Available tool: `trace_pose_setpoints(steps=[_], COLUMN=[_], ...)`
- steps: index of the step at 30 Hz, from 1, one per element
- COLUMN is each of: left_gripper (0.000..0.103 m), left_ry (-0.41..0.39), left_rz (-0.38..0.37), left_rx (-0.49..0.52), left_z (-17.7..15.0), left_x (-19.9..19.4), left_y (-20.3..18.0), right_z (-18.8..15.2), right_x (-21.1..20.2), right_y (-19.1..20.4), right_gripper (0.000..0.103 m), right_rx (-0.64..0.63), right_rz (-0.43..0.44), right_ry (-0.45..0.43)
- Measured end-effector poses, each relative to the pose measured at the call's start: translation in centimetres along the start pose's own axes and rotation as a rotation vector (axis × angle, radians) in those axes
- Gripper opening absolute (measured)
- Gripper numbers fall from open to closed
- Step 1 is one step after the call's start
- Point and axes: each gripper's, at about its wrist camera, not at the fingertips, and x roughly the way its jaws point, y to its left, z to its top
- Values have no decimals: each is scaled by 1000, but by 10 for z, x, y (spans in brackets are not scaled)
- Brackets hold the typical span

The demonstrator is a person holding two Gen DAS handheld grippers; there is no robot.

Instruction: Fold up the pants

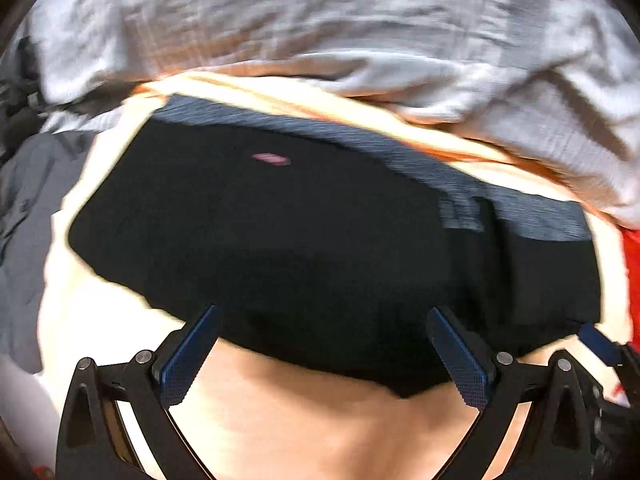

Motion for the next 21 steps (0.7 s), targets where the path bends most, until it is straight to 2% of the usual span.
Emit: trace_pose_setpoints(steps=[4, 7, 10, 12, 13, 14, 16, 17, 19, 21], left_gripper=[103, 97, 80, 57, 52, 40, 22, 10, 9, 9], left_ry=[1, 0, 13, 44, 67, 82, 111, 117, 105, 92], left_rz=[-104, -187, -223, -239, -254, -264, -241, -237, -243, -190], left_rx=[57, 91, 136, 156, 156, 155, 159, 161, 174, 223], left_z=[2, 4, 5, 6, 6, 6, 4, 2, -4, -15], left_x=[-2, -2, 5, 15, 22, 27, 36, 36, 29, 25], left_y=[-40, -69, -95, -108, -113, -116, -122, -123, -122, -122], right_z=[-17, -22, -25, -24, -23, -23, -23, -23, -26, -28], right_x=[-14, -13, -15, -10, -9, -8, -8, -8, -14, -19], right_y=[-57, -78, -88, -88, -90, -91, -95, -97, -103, -107], right_gripper=[69, 69, 69, 69, 69, 69, 69, 69, 68, 68], right_rx=[179, 220, 249, 262, 272, 280, 292, 300, 310, 309], right_rz=[-16, -22, -3, 12, 22, 27, 34, 38, 41, 36], right_ry=[28, 41, 42, 40, 38, 37, 38, 38, 33, 30])
